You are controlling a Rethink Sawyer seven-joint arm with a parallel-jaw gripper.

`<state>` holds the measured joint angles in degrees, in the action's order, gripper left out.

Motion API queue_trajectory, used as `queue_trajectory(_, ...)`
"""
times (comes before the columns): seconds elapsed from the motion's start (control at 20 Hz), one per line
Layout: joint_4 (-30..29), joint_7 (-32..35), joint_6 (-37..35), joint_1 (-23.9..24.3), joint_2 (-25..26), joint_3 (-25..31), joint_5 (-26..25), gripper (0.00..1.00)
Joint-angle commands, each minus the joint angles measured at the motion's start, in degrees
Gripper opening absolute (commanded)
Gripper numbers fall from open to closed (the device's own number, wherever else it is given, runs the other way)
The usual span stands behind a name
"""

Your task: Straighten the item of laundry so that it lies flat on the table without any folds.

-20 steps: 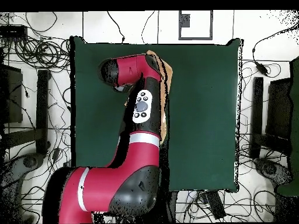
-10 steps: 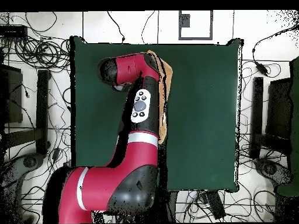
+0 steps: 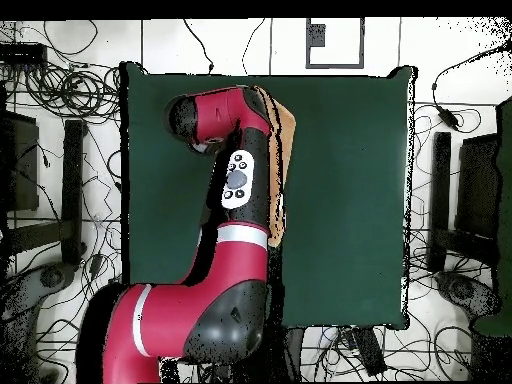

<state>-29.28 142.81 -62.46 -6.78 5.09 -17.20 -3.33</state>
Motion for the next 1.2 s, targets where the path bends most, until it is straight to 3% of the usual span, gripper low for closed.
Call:
queue_trajectory(0.05,-0.6,18.8,21.0,-2.4,12.8,8.2,2.2,0.0)
queue_trajectory(0.3,-2.6,14.2,24.1,-1.9,12.2,7.5,-1.4,0.0)
queue_trajectory(0.5,-5.4,5.6,27.0,-0.6,10.8,8.1,-4.3,0.0)
queue_trajectory(0.7,-7.7,-0.9,28.9,1.2,9.5,10.5,-4.4,0.0)
queue_trajectory(0.8,-8.0,-1.1,29.7,1.5,9.4,10.8,-4.6,0.0)
queue_trajectory(0.85,-8.4,-1.6,30.3,1.8,9.2,11.3,-4.7,1.0)
queue_trajectory(1.2,-11.1,-3.4,31.8,2.7,7.8,12.9,-4.8,1.0)
